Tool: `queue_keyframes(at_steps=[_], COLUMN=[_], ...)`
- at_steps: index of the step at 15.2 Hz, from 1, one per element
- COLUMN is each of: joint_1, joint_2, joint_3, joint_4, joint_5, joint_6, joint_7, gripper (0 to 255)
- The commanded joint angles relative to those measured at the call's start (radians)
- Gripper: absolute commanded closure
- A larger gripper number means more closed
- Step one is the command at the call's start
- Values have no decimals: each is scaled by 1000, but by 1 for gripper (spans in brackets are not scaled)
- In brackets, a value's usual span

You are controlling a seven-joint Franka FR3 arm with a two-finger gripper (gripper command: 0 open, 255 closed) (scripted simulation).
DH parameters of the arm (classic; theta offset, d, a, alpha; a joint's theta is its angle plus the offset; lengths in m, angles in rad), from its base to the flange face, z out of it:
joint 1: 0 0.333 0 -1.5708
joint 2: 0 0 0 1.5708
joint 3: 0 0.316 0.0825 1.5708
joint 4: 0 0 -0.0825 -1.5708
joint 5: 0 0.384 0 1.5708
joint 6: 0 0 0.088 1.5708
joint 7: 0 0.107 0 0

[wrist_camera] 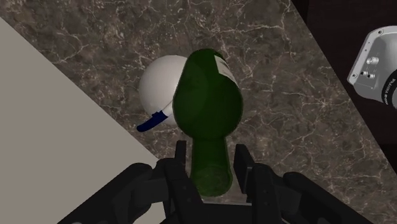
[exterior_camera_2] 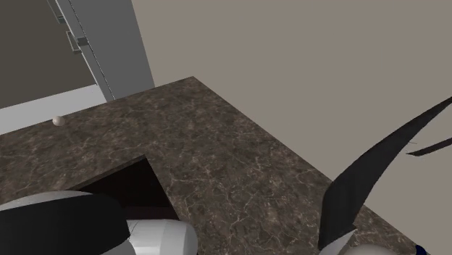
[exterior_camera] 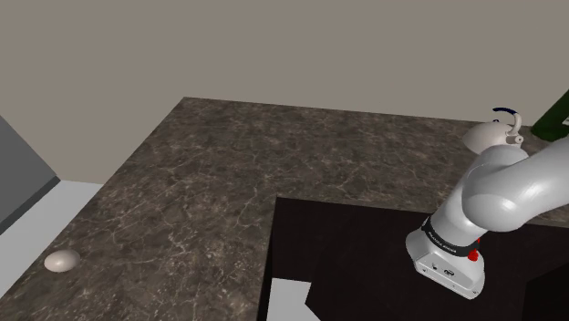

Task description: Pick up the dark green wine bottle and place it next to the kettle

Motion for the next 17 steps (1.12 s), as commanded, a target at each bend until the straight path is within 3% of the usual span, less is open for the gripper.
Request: queue_keyframes(at_steps=[1,8,17], joint_1=[-45,-134,-204], joint_2=[-12,-56,-106], joint_3=[31,84,107], joint_4=[-60,-216,-380], joint_5=[-2,-23,-56], joint_6=[35,131,242], joint_7=[7,26,46], gripper=[255,255,255])
